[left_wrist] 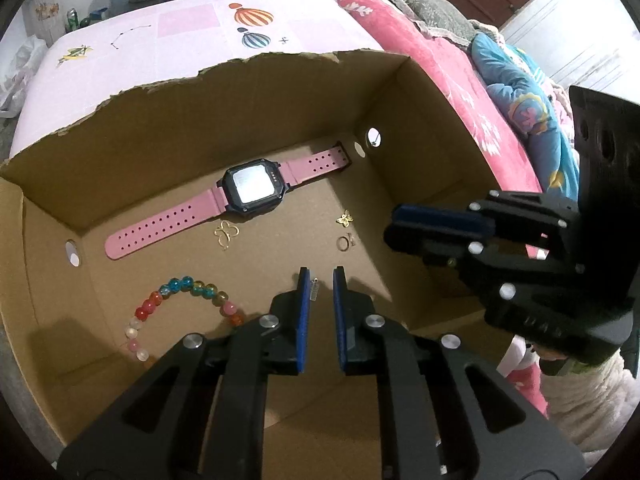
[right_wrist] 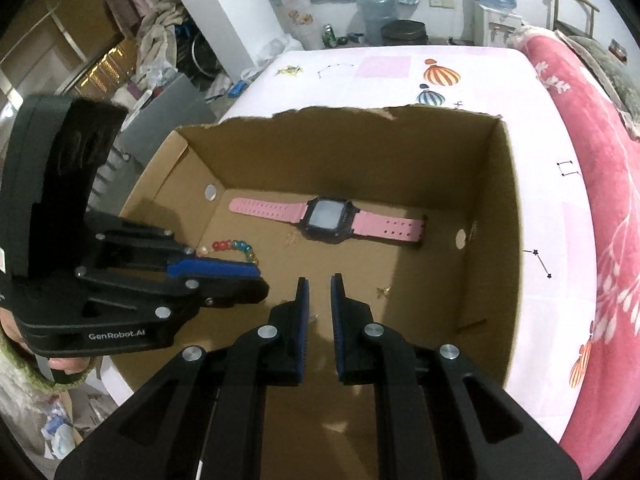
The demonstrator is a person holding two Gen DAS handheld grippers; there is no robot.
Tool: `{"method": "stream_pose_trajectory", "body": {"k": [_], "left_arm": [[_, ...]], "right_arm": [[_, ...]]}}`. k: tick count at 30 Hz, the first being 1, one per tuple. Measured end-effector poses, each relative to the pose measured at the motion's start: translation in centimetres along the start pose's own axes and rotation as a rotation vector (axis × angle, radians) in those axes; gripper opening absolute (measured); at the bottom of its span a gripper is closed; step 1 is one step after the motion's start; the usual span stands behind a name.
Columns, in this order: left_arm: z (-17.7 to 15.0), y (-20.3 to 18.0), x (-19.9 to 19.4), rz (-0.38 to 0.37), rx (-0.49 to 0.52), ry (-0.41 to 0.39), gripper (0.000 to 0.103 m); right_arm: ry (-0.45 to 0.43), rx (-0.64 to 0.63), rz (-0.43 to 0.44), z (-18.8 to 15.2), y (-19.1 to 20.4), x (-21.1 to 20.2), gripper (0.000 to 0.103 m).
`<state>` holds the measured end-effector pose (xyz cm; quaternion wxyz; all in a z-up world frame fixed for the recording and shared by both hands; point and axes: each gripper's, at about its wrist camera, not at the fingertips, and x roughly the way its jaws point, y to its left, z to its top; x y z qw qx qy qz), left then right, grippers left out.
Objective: Organize jewelry
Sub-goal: 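Open both grippers to release the charm and ring in the box, then withdraw both tools from the box back over the table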
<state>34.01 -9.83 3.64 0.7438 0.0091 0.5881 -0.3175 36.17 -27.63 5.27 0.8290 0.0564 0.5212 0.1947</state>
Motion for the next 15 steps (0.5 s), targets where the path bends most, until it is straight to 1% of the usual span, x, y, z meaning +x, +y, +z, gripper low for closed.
{"method": "stream_pose_trajectory", "body": {"k": [3,5,7,8,11,12,13,14,15], "left_arm": [[-0.2,0.1,-0.4,0.002,-0.007,-0.011,0.011],[-0.4,-0.1,-1.2,0.007,-0.003,-0.031,0.011],[-0.8,-0.5,-2.3,0.014,0.009,-0.060,0.011],[-1.1,-0.8,-3.0,0.016,0.017,-0.077,0.012],[-2.4,-2.0,-5.8,0.019,0.047,-0.147,0.018],[-3.3,-2.6,-7.0,0.022,0.061,-0.180,0.021],[-4.2,-3.1,-8.2,0.024,0.076,-0.210,0.026],[-5.4,-3.7,-9.4,0.023,0.092,-0.244,0.029],[-6.4,-4.1,-10.3,0.022,0.104,-0.270,0.037]], "right_arm": [[-0.009,0.014,-0.009,0.1,-0.3,-0.3,0.015],[-0.019,0.020,-0.011,0.0,-0.3,-0.8,0.021],[-0.044,0.016,-0.015,-0.3,0.0,-1.8,0.025],[-0.065,0.010,-0.014,-0.5,0.3,-2.7,0.028],[-0.122,0.004,-0.003,-1.4,0.9,-5.3,0.037],[-0.154,0.003,0.009,-2.1,1.3,-6.8,0.038],[-0.176,0.003,0.015,-2.7,1.5,-7.9,0.040],[-0.196,0.003,0.021,-3.3,1.6,-8.9,0.041],[-0.227,-0.001,0.031,-4.3,1.9,-10.4,0.042]]}}
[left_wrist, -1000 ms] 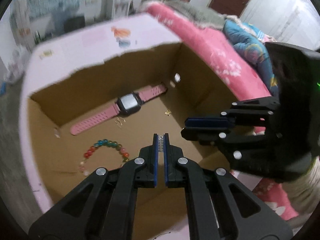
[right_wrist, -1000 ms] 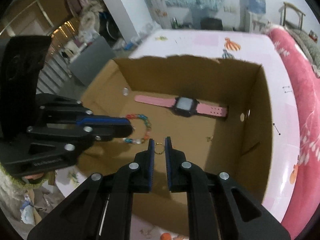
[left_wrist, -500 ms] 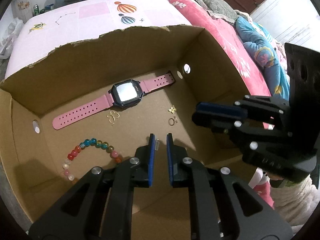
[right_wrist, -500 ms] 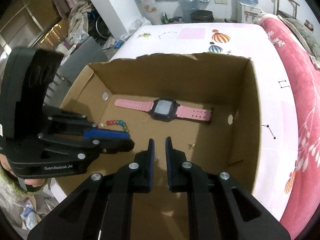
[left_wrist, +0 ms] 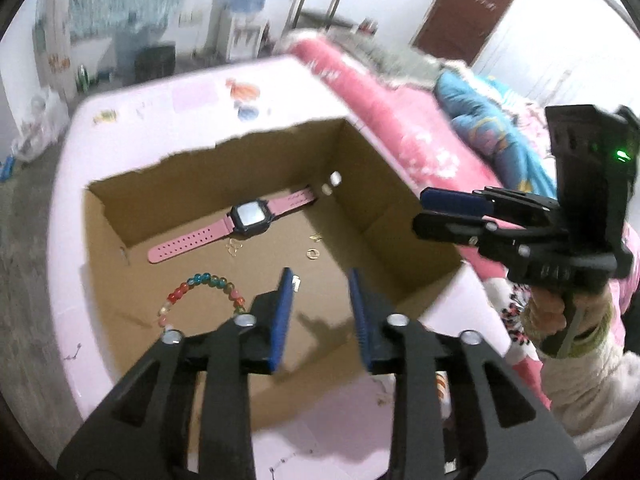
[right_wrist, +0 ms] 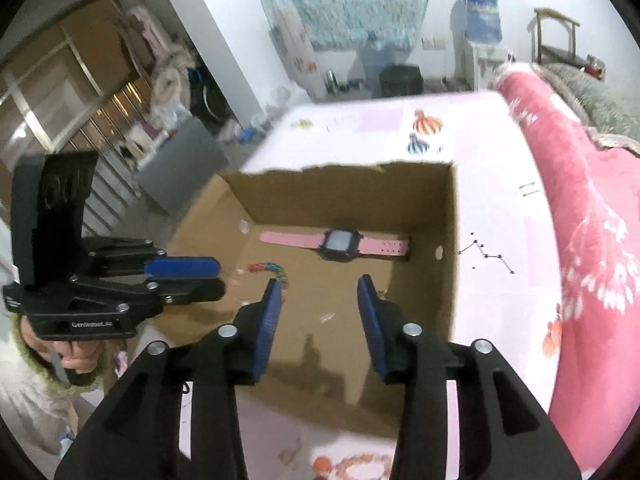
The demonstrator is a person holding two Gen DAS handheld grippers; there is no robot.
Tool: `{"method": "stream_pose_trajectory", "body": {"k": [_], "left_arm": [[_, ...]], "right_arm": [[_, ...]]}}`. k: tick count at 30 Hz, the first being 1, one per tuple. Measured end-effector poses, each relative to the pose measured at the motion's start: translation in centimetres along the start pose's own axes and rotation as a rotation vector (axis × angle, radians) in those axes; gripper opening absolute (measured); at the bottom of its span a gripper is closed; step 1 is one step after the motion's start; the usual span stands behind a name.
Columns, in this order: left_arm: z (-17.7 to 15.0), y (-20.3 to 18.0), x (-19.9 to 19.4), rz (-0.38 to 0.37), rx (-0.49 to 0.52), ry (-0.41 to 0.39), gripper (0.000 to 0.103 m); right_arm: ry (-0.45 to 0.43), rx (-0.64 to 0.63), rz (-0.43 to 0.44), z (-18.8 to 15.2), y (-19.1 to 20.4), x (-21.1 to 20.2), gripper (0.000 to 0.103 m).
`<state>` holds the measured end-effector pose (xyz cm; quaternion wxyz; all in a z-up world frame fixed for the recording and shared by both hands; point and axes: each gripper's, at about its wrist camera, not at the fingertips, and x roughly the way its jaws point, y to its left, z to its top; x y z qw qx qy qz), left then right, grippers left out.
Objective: Organize jewelry
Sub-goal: 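Withdraw both tools from the box back over the table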
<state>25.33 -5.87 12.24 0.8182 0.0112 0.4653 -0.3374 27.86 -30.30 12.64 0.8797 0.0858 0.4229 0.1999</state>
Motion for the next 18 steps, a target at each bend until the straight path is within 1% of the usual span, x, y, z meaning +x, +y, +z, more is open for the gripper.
{"method": "stream_pose_trajectory", "body": {"k": [1,2,4,5,7,10,12,14,17,18], "left_arm": [[-0.9,-0.5,-1.1,-0.001,0.015,-0.024,0.042],[-1.9,-1.1,-2.3,-0.002,0.032,-0.050,0.045],[-4.7,-2.6,-4.7,0.003,0.085,-0.117,0.056],[-5.7,-3.0,-5.3,0.008,0.096,-0.133,0.058],[-8.8,-3.9,-6.2,0.006,0.104,-0.150,0.058],[-12.5,-4.5,-5.8,0.008,0.072,-0.135,0.058],[-14.6,-4.9,-4.9,0.028,0.071,-0.118,0.058],[-16.5,-5.2,-3.1,0.067,0.071,-0.091,0.058],[-18.5,-5.3,-0.8,0.104,0.068,-0.051,0.058],[-19.3,-5.3,0.2,0.115,0.068,-0.042,0.058]], "right_arm": [[-0.026,-0.003,0.008,-0.7,0.3,-1.4,0.043],[-0.052,-0.005,0.018,-1.6,0.6,-2.9,0.044],[-0.085,-0.008,0.031,-3.3,1.0,-4.9,0.044],[-0.101,-0.001,0.037,-4.5,1.2,-6.0,0.044],[-0.111,0.017,0.054,-6.4,1.2,-7.1,0.044],[-0.104,0.056,0.062,-9.8,1.4,-7.7,0.044],[-0.087,0.062,0.038,-12.1,1.9,-7.2,0.044],[-0.066,0.059,0.018,-13.9,2.5,-6.3,0.044],[0.003,0.041,-0.005,-16.7,3.4,-3.8,0.044],[0.041,0.011,-0.046,-17.7,4.0,-2.4,0.044]]}}
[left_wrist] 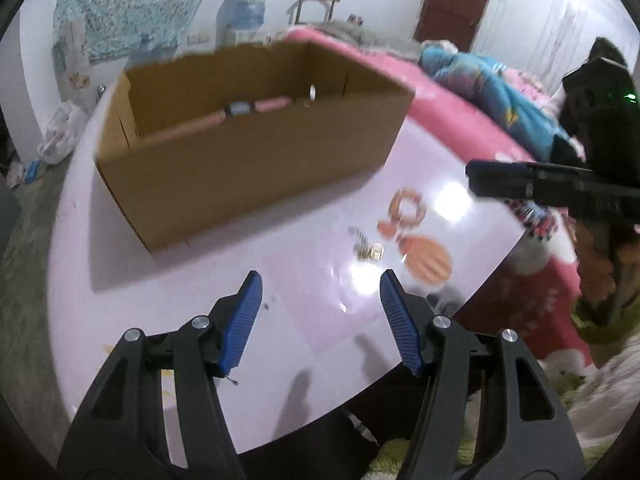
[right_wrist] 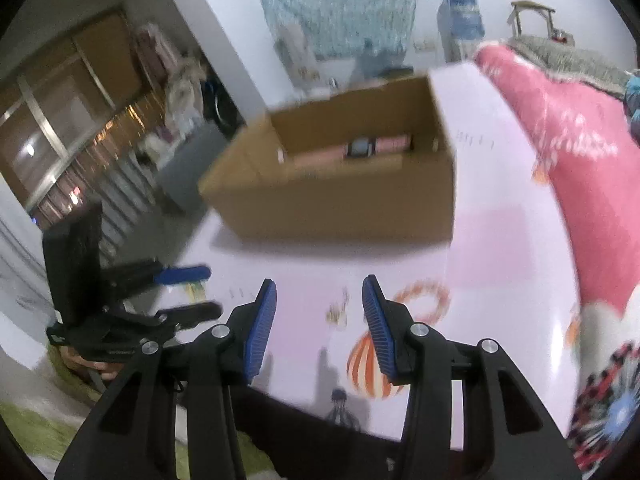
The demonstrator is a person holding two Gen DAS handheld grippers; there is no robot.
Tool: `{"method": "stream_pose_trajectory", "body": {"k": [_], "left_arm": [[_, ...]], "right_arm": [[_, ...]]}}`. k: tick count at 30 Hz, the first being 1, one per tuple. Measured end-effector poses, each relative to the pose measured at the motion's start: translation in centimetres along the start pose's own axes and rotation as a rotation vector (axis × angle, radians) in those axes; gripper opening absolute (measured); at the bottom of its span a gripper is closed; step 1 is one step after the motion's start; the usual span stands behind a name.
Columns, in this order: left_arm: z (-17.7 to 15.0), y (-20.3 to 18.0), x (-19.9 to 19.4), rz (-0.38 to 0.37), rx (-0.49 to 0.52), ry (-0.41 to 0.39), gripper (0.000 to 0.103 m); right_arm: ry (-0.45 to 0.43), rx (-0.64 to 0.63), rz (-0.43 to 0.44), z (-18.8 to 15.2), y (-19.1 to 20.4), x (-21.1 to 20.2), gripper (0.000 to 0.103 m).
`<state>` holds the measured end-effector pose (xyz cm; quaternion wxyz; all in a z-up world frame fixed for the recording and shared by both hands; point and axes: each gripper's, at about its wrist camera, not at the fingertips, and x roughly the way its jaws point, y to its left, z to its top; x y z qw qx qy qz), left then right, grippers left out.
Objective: Organize jewelry
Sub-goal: 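Move the right tool down to the gold chain charm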
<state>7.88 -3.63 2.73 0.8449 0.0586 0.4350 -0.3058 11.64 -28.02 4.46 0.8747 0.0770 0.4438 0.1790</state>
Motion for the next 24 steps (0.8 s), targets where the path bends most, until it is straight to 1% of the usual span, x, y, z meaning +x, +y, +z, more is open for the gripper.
{"method": "stream_pose_trajectory", "body": {"k": [2,3,5,6,7,9,11,12,15,18,19,24], "left_arm": [[-0.9,-0.2,1.6,0.036,0.015,0.021,0.058],[-1.2,-0.3,2.6,0.051,0.020,0.034,0.058],[-1.5,-0.2,3.7,0.067,0.023,0.045,0.057],[-1.5,-0.1,4.0,0.064,0.019,0.043,0.057],[-1.4,-0.1,4.1,0.053,0.012,0.037,0.057],[-1.3,0.1,4.1,0.033,0.004,0.020,0.057],[-0.9,0.3,4.2,0.031,0.010,0.007,0.055],[-0.6,0.3,4.2,0.030,0.015,0.003,0.052],[-0.3,0.3,4.3,0.011,0.015,-0.001,0.047],[0.0,0.4,4.4,-0.016,0.012,-0.004,0.040],[0.1,0.3,4.6,-0.024,0.013,-0.007,0.039],[0.9,-0.1,5.1,-0.079,0.025,-0.018,0.036]], "right_arm": [[0.037,-0.055,-0.050,-1.0,0.9,1.8,0.044],[0.061,-0.108,-0.096,-1.6,1.5,3.1,0.043],[0.093,-0.174,-0.149,-2.2,2.2,4.7,0.038],[0.098,-0.190,-0.158,-2.2,2.3,5.1,0.037],[0.101,-0.200,-0.163,-2.5,2.3,5.4,0.036],[0.103,-0.196,-0.145,-2.3,2.1,6.1,0.034],[0.101,-0.190,-0.132,-2.1,1.8,6.6,0.032],[0.104,-0.191,-0.127,-1.9,1.7,6.9,0.031],[0.114,-0.212,-0.119,-1.8,1.6,7.7,0.028],[0.119,-0.238,-0.114,-2.2,2.1,8.0,0.024],[0.121,-0.243,-0.115,-2.1,2.2,8.3,0.022],[0.113,-0.273,-0.116,-1.9,2.0,8.5,0.020]]}}
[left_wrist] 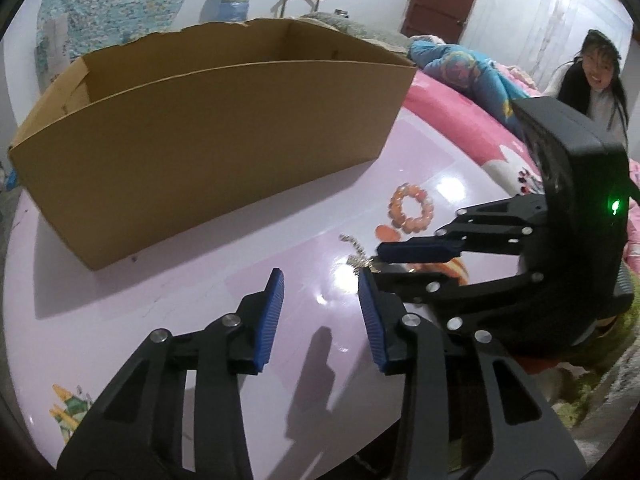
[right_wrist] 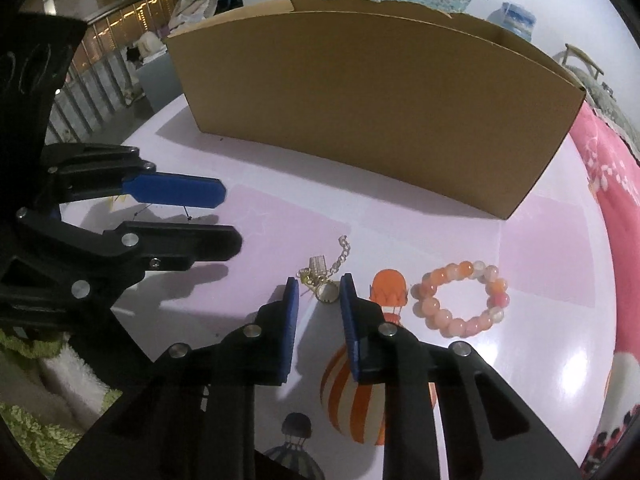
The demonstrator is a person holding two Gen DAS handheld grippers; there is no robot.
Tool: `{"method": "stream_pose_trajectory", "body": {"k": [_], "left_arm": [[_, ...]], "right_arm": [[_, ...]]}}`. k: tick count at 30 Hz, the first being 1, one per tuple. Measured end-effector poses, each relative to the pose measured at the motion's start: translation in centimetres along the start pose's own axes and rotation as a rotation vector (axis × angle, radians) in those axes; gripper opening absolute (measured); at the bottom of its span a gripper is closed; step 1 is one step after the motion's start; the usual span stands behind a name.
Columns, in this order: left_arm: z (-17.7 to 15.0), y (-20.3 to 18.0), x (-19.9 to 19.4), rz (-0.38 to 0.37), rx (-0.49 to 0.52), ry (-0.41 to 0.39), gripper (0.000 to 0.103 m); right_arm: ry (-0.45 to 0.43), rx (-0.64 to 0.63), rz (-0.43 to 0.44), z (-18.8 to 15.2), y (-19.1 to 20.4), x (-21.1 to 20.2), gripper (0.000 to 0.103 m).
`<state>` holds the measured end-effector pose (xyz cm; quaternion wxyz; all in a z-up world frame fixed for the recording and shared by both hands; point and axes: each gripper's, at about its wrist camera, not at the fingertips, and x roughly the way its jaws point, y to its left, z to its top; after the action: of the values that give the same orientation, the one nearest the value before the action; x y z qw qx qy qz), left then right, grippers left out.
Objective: Organize jewelry
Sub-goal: 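Move the right tool down to the gold chain charm, then lower the left gripper onto the gold chain charm while the right gripper moves to the gold ring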
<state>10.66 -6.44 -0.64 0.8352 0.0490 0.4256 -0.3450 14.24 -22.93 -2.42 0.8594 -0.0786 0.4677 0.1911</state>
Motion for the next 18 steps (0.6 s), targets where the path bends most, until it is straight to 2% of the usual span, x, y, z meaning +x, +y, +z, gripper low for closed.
{"method": "stream_pose_trajectory", "body": {"k": [4,10,13,18], "left_arm": [[0.4,-0.4,0.8,-0.012,0.009,0.006,0.035],[0.6,-0.4,1.2,-0.033,0.002,0.017,0.035],[0.6,-0.3,1.5,-0.052,-0.011,0.030,0.035],[0.7,-0.6,2.1,-0.076,-0.015,0.048,0.035]], "right_arm": [[0.005,-0.001,0.011,0.0,0.0,-0.1,0.012],[0.013,0.011,0.019,-0.6,-0.6,-0.8,0.012],[0.015,0.029,0.016,-1.0,-0.7,-1.4,0.006],[0.022,0.050,0.007,-1.7,-1.0,-1.8,0.006]]}}
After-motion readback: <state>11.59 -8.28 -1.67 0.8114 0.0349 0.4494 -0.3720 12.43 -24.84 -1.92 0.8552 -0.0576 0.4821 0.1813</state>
